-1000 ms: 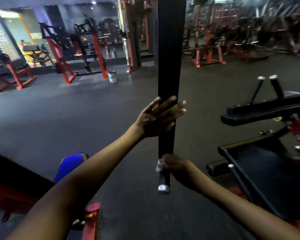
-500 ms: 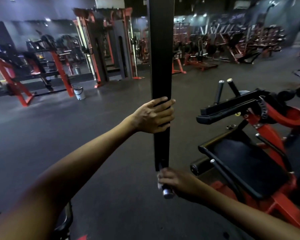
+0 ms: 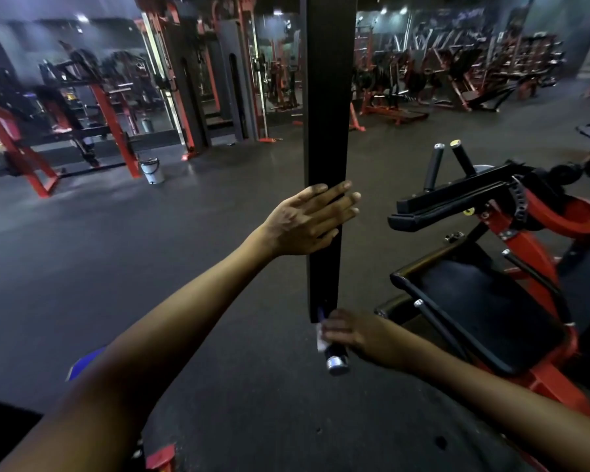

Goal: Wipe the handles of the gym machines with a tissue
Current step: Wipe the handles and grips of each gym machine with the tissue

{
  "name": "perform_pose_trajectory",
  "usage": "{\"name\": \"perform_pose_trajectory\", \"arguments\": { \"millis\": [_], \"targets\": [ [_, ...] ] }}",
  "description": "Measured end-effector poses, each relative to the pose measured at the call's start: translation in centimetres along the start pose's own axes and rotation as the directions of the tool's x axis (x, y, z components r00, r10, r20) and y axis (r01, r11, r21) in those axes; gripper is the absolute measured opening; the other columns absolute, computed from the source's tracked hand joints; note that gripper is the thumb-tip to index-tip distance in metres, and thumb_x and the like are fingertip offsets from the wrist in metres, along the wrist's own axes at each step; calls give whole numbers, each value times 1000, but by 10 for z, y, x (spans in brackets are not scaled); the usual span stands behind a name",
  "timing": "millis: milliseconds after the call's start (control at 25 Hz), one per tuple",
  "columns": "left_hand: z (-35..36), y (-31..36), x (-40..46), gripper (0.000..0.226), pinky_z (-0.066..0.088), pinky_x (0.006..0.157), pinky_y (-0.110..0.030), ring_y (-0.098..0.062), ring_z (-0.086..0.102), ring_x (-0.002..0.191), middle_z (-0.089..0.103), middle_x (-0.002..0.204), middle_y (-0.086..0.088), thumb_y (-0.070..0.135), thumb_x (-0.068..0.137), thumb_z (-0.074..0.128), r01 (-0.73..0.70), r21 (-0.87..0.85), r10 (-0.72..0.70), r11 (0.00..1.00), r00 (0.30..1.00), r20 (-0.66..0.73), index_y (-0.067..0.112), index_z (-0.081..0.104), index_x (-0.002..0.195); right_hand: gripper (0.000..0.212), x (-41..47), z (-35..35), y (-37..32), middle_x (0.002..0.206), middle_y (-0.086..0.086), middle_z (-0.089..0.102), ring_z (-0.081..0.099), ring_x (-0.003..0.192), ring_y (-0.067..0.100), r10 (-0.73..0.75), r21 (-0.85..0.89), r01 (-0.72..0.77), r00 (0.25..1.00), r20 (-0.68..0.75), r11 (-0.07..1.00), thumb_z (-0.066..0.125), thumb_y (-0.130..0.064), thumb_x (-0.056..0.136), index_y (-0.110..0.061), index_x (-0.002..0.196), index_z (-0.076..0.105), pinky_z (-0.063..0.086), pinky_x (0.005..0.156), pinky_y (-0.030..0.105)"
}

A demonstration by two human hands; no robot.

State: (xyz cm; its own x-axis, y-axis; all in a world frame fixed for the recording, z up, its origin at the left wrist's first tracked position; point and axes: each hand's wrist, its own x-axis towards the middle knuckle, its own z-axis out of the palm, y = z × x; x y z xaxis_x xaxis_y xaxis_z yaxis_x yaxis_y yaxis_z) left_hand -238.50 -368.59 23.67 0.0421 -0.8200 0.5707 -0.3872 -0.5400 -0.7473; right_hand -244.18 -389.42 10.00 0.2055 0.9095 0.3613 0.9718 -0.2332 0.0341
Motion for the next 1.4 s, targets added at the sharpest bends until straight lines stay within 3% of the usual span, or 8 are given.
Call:
{"name": "perform_pose_trajectory", "arguments": {
  "millis": [320,480,640,720,840,960,1240,1400],
  "targets": [
    [-2,6,-5,42,19,117,-35,-23,49,131,55,139,-6,23,93,51,52,37,-51,998,999,-10,12,61,132,28,15,10,-11,87,1,63,53,83,19,-170,-115,188,974,150,975,42,-21,91,-15,81,67,39,75,27],
    [-1,6,-6,41,19,117,-34,-21,47,133,55,140,-4,23,94,50,67,44,-66,997,998,-23,14,61,132,14,61,12,0,84,-20,64,56,85,-1,356,-191,-322,917,182,927,59,-47,78,-39,75,70,39,78,11],
    [2,6,-8,43,20,116,-35,-22,46,133,54,141,-5,22,94,48,69,47,-67,997,997,-27,13,58,134,33,9,4,-39,85,-4,66,60,86,12,34,-3,-34,995,98,999,44,-32,87,-21,77,73,45,73,19],
    [4,8,-10,43,20,116,-36,-23,43,135,53,141,-6,21,94,47,80,34,-79,996,996,-28,12,58,135,30,-20,0,-34,96,1,66,54,93,8,230,209,-213,971,-62,955,41,-19,93,-13,92,71,39,83,14],
    [6,10,-10,44,17,117,-35,-24,41,135,53,141,-6,18,93,47,123,18,-123,992,992,-40,11,58,135,25,5,2,-13,64,2,61,51,61,5,900,591,-745,431,73,308,55,-8,90,-11,68,67,41,60,14],
    [5,14,-11,45,17,117,-35,-25,42,135,54,141,-7,17,91,49,133,15,-133,991,990,-38,11,58,134,33,32,11,-17,52,6,45,42,41,8,883,832,-476,207,421,-285,52,5,88,-5,57,53,34,41,15],
    [5,11,-15,45,16,117,-34,-24,41,135,54,141,-6,16,92,46,153,3,-153,988,988,-37,11,58,135,33,31,8,-13,48,9,60,55,37,13,576,636,-464,283,766,-617,26,12,86,2,71,55,42,39,18],
    [5,16,-17,46,14,118,-34,-22,38,137,54,141,-6,15,91,48,141,17,-140,990,989,-55,11,57,135,22,14,33,-38,85,11,67,67,78,22,431,621,-297,508,746,-726,46,0,82,0,97,62,48,84,33]
  ]
}}
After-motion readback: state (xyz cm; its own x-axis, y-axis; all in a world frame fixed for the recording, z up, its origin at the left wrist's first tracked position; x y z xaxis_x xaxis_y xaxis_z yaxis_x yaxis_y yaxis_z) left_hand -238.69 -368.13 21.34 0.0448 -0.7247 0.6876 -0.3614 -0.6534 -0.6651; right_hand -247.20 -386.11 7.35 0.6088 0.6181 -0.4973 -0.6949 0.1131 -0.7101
